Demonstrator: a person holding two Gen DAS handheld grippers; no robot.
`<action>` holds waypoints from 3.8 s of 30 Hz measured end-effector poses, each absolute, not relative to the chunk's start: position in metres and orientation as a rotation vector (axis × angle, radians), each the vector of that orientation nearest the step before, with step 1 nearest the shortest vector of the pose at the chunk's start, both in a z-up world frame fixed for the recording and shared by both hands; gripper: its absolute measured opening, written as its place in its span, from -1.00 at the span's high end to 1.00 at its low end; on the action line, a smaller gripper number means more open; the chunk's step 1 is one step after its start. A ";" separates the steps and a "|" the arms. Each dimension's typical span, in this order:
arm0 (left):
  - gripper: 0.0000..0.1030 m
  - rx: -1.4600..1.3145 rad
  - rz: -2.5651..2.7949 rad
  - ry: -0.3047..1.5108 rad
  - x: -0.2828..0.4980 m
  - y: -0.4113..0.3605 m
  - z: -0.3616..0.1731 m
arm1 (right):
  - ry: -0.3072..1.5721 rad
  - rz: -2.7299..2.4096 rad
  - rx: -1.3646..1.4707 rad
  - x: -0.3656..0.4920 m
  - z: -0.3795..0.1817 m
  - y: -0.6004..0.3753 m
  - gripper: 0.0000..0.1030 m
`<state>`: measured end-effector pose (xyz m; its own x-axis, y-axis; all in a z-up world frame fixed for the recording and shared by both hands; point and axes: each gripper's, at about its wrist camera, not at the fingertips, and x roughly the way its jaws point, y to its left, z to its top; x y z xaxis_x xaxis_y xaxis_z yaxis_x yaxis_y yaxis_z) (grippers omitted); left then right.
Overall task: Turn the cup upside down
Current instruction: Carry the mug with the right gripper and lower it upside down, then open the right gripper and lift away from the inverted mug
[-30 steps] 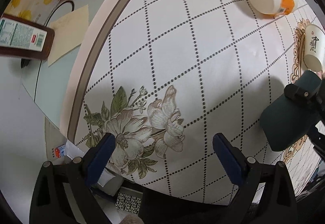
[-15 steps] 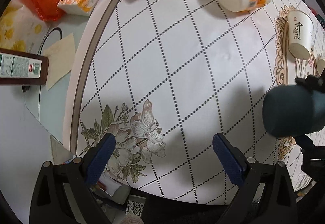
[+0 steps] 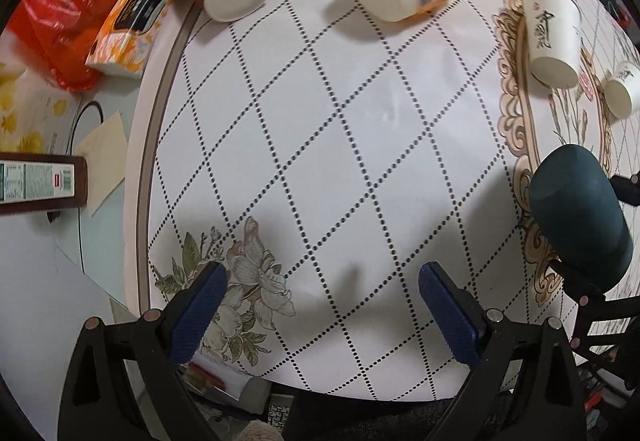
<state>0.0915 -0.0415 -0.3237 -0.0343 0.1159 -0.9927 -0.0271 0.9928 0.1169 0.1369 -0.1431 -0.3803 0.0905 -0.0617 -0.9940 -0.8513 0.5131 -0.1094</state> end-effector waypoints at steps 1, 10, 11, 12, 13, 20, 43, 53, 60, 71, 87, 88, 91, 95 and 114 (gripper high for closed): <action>-0.90 0.073 0.111 1.600 0.085 -0.039 -0.324 | 1.387 0.689 -0.823 0.138 -0.381 -0.149 -0.41; -0.90 0.108 0.081 1.601 0.086 -0.074 -0.316 | 1.538 0.494 -0.463 0.147 -0.390 -0.195 -0.41; -0.90 0.108 0.079 1.602 0.086 -0.076 -0.316 | 1.548 0.475 -0.433 0.148 -0.391 -0.200 -0.41; -0.90 0.109 0.076 1.603 0.087 -0.074 -0.315 | 1.563 0.464 -0.412 0.148 -0.392 -0.203 -0.41; -0.90 0.110 0.074 1.604 0.087 -0.077 -0.315 | 1.573 0.459 -0.395 0.146 -0.393 -0.206 -0.41; -0.90 0.123 0.059 1.604 0.084 -0.087 -0.312 | 1.636 0.415 -0.315 0.136 -0.404 -0.222 -0.42; -0.90 0.105 0.048 1.616 0.070 -0.082 -0.323 | 1.841 0.356 -0.257 0.221 -0.411 -0.214 -0.49; -0.90 0.044 0.005 1.658 0.070 -0.078 -0.343 | 1.807 0.348 -0.242 0.207 -0.421 -0.188 -0.36; -0.90 0.026 -0.015 1.673 0.075 -0.072 -0.350 | 1.710 0.355 -0.201 0.175 -0.383 -0.207 -0.36; -0.91 0.045 -0.012 1.662 0.079 -0.069 -0.349 | 1.464 0.330 -0.125 0.177 -0.330 -0.229 -0.36; -0.91 0.072 -0.015 1.657 0.076 -0.085 -0.356 | 1.033 0.285 -0.073 0.169 -0.317 -0.239 -0.36; -0.91 0.073 -0.014 1.656 0.076 -0.086 -0.355 | 1.016 0.291 -0.086 0.165 -0.317 -0.238 -0.36; -0.91 0.071 -0.007 1.656 0.074 -0.087 -0.357 | 1.000 0.306 -0.131 0.155 -0.319 -0.233 -0.36; -0.91 0.072 0.002 1.652 0.074 -0.085 -0.358 | 1.009 0.315 -0.151 0.146 -0.319 -0.234 -0.37; -0.90 0.049 0.010 1.544 0.077 -0.086 -0.311 | 1.140 0.214 -0.029 0.132 -0.290 -0.267 -0.74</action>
